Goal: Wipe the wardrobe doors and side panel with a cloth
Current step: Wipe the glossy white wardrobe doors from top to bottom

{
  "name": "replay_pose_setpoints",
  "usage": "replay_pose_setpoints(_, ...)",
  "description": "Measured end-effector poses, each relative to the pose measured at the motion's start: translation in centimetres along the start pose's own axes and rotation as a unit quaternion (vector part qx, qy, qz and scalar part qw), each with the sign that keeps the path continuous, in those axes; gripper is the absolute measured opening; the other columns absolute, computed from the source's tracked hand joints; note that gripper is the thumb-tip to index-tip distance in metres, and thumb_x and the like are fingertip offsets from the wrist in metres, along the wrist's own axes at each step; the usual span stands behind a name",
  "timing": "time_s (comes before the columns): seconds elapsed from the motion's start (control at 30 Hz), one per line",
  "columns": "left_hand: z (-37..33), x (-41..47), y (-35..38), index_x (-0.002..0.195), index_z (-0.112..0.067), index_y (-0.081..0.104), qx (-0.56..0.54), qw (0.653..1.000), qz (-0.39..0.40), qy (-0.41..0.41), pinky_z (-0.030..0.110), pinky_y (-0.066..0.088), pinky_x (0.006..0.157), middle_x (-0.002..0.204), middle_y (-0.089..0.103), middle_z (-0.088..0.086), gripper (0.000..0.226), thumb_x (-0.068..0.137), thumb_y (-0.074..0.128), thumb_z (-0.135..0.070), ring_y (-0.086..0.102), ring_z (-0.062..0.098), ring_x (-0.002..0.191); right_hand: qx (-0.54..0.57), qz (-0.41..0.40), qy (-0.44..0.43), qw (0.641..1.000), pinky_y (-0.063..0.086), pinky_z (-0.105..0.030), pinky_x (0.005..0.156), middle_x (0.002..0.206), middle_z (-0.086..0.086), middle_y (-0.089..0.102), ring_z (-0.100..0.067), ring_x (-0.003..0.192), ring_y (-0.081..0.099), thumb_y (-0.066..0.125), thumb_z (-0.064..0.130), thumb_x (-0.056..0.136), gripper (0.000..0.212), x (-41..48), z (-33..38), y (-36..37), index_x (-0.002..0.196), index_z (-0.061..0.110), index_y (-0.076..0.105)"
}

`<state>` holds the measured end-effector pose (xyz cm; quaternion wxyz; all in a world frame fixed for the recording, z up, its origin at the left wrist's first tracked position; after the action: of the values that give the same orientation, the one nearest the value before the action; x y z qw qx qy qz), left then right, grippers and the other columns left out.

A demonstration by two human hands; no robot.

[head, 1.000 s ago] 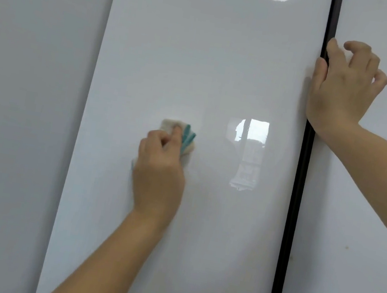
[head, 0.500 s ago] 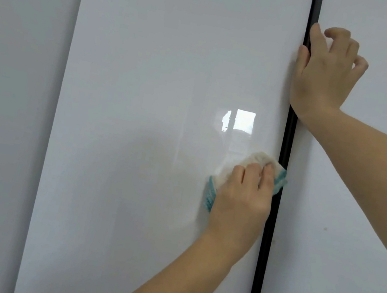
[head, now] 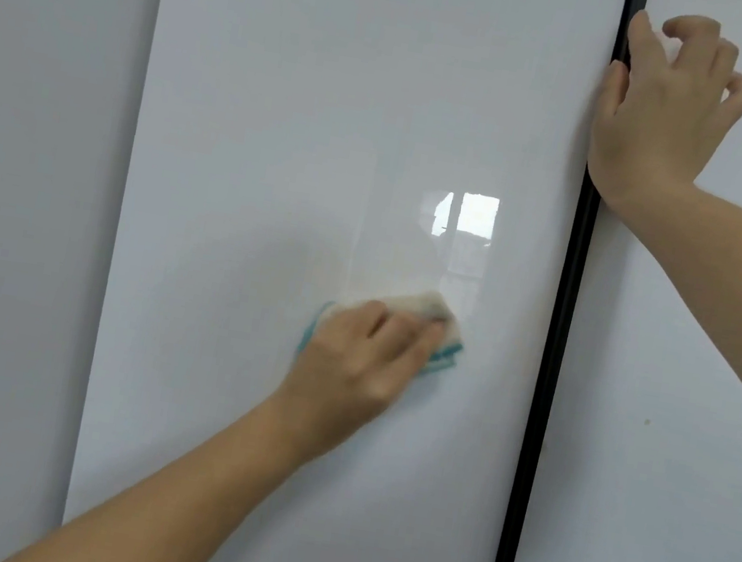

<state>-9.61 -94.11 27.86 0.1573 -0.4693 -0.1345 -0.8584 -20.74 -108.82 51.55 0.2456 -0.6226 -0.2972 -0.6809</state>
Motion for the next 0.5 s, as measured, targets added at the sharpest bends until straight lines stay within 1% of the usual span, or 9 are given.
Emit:
replay_pose_setpoints(0.1, 5.6, -2.7, -1.5, 0.117, -0.007, 0.069, 0.054, 0.996, 0.017, -0.07, 0.038, 0.047, 0.053, 0.095, 0.068, 0.012, 0.027, 0.094, 0.057, -0.001, 0.058, 0.03, 0.069, -0.001, 0.004, 0.001, 1.0, 0.024, -0.048, 0.107, 0.143, -0.008, 0.038, -0.029, 0.131, 0.035, 0.024, 0.031, 0.096, 0.048, -0.1, 0.1, -0.1, 0.141, 0.024, 0.039)
replay_pose_setpoints(0.2, 10.5, -5.5, -2.8, 0.123, -0.008, 0.065, 0.081, 0.985, 0.038, -0.15, 0.037, 0.047, 0.049, 0.099, 0.063, 0.012, 0.038, 0.087, 0.063, 0.003, 0.057, 0.032, 0.077, -0.001, 0.011, -0.005, 1.0, 0.023, -0.049, 0.106, 0.142, -0.01, 0.038, -0.032, 0.131, 0.034, 0.023, 0.031, 0.095, 0.048, -0.2, 0.4, -0.2, 0.14, 0.023, 0.038)
replay_pose_setpoints(0.3, 14.6, -8.1, -4.4, 0.125, -0.01, 0.064, 0.091, 0.966, 0.04, -0.238, 0.036, 0.044, 0.048, 0.101, 0.056, 0.012, 0.046, 0.082, 0.061, 0.006, 0.049, 0.03, 0.084, -0.007, 0.008, -0.006, 1.0, 0.024, -0.052, 0.105, 0.139, -0.014, 0.04, -0.033, 0.131, 0.034, 0.023, 0.03, 0.094, 0.045, -0.1, 0.4, -0.5, 0.135, 0.02, 0.04)
replay_pose_setpoints(0.37, 16.2, -9.4, -5.2, 0.126, -0.01, 0.063, 0.099, 0.955, 0.04, -0.276, 0.037, 0.044, 0.049, 0.1, 0.056, 0.014, 0.048, 0.081, 0.062, 0.007, 0.046, 0.029, 0.087, -0.004, 0.007, 0.005, 1.0, 0.025, -0.053, 0.104, 0.136, -0.019, 0.042, -0.035, 0.131, 0.034, 0.023, 0.03, 0.094, 0.044, -0.3, 0.3, -0.4, 0.133, 0.018, 0.041)
replay_pose_setpoints(0.5, 17.7, -10.9, -5.8, 0.128, -0.008, 0.06, 0.12, 0.928, 0.04, -0.351, 0.041, 0.044, 0.054, 0.1, 0.055, 0.02, 0.049, 0.081, 0.062, 0.006, 0.053, 0.038, 0.085, 0.007, 0.004, 0.02, 1.0, 0.031, -0.057, 0.102, 0.13, -0.02, 0.046, -0.039, 0.125, 0.039, 0.021, 0.035, 0.094, 0.042, -0.3, 0.1, 0.1, 0.127, 0.018, 0.042)
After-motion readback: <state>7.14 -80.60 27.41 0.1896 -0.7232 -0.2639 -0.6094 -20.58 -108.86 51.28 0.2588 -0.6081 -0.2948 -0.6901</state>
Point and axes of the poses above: each hand's wrist, its own x-axis towards the middle knuckle, its own y-axis out of the palm, z = x × y, the point moved 10 cm from there along x, towards the middle knuckle
